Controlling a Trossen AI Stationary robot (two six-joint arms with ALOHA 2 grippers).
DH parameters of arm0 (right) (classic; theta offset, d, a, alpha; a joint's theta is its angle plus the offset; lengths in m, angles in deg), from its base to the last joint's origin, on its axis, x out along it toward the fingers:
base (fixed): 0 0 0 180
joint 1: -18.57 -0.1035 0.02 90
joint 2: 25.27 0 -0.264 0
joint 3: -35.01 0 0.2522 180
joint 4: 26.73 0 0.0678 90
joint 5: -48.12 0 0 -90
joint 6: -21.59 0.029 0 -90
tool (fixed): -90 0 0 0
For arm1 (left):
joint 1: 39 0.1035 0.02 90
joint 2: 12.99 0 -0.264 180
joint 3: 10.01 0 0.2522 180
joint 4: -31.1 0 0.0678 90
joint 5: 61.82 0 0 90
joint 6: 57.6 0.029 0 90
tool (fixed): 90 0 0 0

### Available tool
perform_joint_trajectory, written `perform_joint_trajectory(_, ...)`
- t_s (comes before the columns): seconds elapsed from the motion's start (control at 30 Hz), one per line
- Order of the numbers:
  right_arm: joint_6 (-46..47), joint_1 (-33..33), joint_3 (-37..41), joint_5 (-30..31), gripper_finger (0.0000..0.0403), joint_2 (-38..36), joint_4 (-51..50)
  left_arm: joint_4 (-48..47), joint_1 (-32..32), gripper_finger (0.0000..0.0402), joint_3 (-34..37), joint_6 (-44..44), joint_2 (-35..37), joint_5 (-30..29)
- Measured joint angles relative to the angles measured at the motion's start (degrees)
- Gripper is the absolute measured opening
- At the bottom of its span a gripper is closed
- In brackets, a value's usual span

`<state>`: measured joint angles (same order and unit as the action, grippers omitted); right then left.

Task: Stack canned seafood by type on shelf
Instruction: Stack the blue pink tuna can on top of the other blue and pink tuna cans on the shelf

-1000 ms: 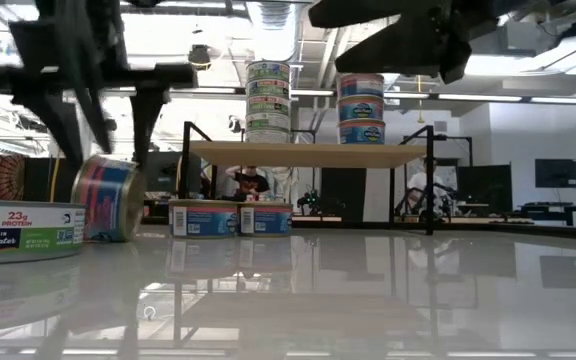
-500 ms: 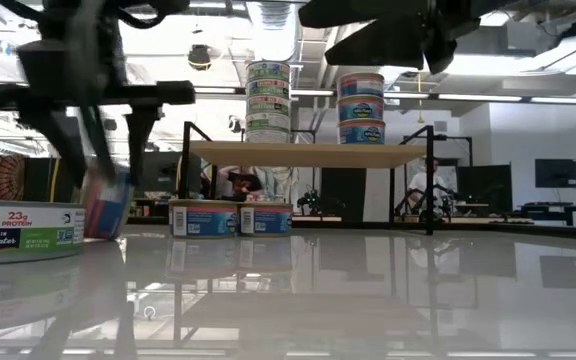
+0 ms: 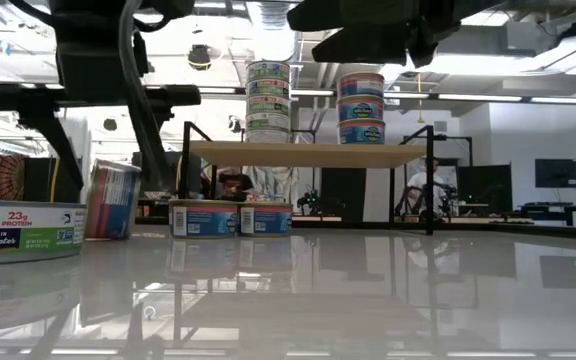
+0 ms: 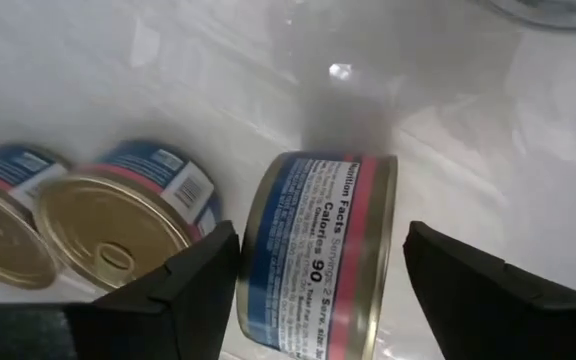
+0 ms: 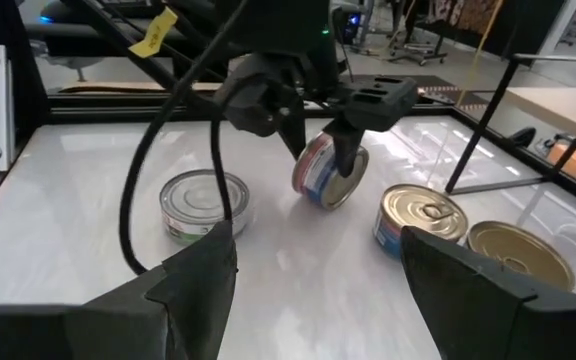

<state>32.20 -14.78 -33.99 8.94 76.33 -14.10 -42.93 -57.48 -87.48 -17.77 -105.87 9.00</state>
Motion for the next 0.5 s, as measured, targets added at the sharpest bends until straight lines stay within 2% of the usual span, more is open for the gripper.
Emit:
perform_joint_trajectory(0.4, -0.2, 0.5, 0.0, -1.5, 0.0305, 0.0, -0.2, -1.7, 5.0, 0.0274, 0.0, 0.4, 0.0, 3.9)
perform_joint_trajectory(0.5, -0.5, 0.5, 0.0, -1.5, 0.0305, 0.0, -0.2, -3.4, 5.5, 0.0263, 0.2, 1.2, 0.0, 4.3)
